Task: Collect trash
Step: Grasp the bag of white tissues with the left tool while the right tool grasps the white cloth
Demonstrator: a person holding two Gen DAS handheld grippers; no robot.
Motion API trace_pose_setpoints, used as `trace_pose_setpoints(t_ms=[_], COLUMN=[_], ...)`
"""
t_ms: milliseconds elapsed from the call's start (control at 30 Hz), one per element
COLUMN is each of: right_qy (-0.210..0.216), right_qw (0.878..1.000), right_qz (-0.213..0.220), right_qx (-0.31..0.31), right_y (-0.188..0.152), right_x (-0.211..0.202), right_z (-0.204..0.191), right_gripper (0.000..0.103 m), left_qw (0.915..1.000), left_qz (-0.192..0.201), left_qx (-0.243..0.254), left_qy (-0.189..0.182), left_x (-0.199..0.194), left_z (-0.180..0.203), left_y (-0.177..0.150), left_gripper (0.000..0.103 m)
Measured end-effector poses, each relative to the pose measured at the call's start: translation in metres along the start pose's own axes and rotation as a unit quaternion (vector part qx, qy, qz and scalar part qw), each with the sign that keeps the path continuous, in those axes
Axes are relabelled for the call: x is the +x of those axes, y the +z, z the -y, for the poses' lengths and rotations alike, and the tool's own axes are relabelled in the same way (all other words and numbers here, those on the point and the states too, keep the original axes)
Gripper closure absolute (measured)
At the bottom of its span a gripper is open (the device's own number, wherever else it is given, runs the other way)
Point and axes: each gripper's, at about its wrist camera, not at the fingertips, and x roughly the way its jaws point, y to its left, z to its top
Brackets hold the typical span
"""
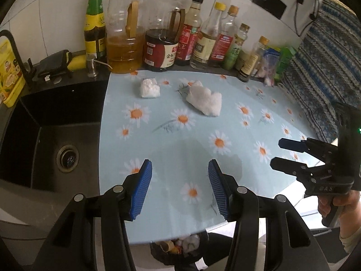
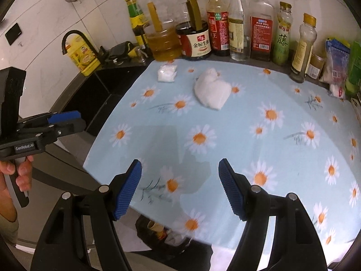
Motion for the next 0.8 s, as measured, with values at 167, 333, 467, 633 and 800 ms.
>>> trace_pose_setpoints(t_ms=[167,333,467,633,800], right_qy=[0.007,0.009,0.018,0.029,0.046], right_qw=[1.0,1.0,1.0,0.999,0.998], right_qz=[-0.009,-0.016,-0.02,-0.033,-0.043], right_qx=[-0.011,-0.013,-0.015,-0.022,-0.024], right_y=[0.027,0.054,0.074,0.095,0.114], right_x=[0.015,0.033,0.049,0.076,0.103], right_z=[0.02,0.041,0.052,0.063,0.074], right_gripper=[0.033,0.033,0.033,0.033,0.033], left_qw=[0.9998,0.9993,0.9987,0.9975,0.9952], left_qz=[-0.01,-0.026,-0.037,-0.051,-0.071], left_qx=[-0.004,-0.01,-0.017,-0.021,-0.03], left_qy=[0.015,0.023,0.032,0.044,0.06], left_x=[0.026,0.055,0.077,0.106,0.136], left_z=[-0.005,-0.011,-0.019,-0.027,-0.04], left_y=[0.026,0.049,0.069,0.092,0.113], left_gripper=[0.053,0.053,0.053,0.053,0.051])
